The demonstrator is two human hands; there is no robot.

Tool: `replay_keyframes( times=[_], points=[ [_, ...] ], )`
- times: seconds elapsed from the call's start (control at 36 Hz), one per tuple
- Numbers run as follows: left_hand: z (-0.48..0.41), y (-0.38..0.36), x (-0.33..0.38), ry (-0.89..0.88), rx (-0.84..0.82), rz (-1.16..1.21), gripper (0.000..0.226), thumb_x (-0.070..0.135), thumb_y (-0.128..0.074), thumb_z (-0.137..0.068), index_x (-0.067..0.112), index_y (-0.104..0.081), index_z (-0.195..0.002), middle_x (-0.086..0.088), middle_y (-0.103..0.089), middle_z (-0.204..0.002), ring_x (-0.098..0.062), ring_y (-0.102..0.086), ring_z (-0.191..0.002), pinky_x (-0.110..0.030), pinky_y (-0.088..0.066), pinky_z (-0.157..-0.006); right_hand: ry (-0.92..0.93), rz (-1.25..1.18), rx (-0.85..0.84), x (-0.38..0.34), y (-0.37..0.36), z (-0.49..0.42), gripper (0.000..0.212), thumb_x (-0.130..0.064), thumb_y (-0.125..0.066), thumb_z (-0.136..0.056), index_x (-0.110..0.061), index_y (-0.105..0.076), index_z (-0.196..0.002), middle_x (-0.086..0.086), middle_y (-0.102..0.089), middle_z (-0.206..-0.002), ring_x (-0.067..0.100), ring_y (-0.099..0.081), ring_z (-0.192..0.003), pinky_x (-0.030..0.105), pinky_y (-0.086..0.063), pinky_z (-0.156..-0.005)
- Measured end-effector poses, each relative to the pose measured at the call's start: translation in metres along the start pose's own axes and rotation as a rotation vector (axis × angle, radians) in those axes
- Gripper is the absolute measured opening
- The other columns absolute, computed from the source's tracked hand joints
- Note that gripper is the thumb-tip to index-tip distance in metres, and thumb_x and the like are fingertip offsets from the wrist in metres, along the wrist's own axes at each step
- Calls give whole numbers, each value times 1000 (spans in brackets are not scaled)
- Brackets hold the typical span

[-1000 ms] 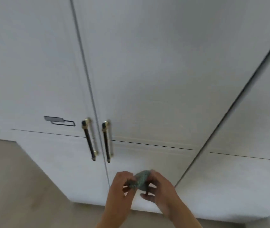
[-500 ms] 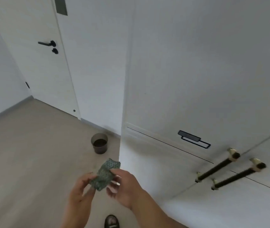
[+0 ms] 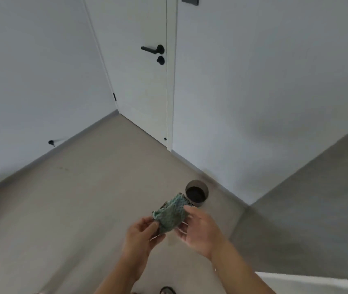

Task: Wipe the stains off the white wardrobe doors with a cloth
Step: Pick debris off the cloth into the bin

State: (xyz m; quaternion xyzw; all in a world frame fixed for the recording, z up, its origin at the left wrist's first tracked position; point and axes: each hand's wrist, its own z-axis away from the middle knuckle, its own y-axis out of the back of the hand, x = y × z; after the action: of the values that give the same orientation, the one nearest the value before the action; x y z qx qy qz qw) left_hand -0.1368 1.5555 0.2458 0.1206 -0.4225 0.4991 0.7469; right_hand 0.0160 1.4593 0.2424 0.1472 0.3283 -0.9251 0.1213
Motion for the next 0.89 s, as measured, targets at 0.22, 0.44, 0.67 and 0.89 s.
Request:
replay_keyframes(
  times=[0.22,0.44,0.67,0.89],
  points=[
    [-180,-22,47,112,-166,-129,11,-7,-54,-100,-6,-65,-102,-20,-72,-95,-26,-73,-84,-37,-60,-75,111,-54,242,-86,-13,-120,34,-24,-76,-81,-5,-71,-108,9,-72,-93,16,-66,-78,26,-53,-60],
    [-346,-51,42,418,-411,-183,17,-10,-60,-95,0,-60,-109,-15,-74,-98,-30,-73,-93,-54,-56,-97,105,-253,469,-118,40,-226,46,-15,-72,-78,2,-65,-121,16,-70,-91,23,-66,-71,31,-58,-57],
    [-486,-85,3,413,-502,-618,8,3,-73,-93,7,-71,-100,-16,-77,-92,-23,-73,-84,-41,-61,-84,-40,-88,455,-161,95,-323,49,-21,-84,-76,-3,-69,-120,19,-72,-101,25,-68,-77,32,-47,-65],
    [-671,-103,-163,267,-283,-843,10,24,-65,-100,30,-73,-103,12,-74,-93,-9,-71,-91,-39,-60,-90,-31,384,702,-167,261,-547,27,-17,-78,-88,-4,-70,-110,18,-76,-94,30,-73,-78,30,-51,-59]
  ],
)
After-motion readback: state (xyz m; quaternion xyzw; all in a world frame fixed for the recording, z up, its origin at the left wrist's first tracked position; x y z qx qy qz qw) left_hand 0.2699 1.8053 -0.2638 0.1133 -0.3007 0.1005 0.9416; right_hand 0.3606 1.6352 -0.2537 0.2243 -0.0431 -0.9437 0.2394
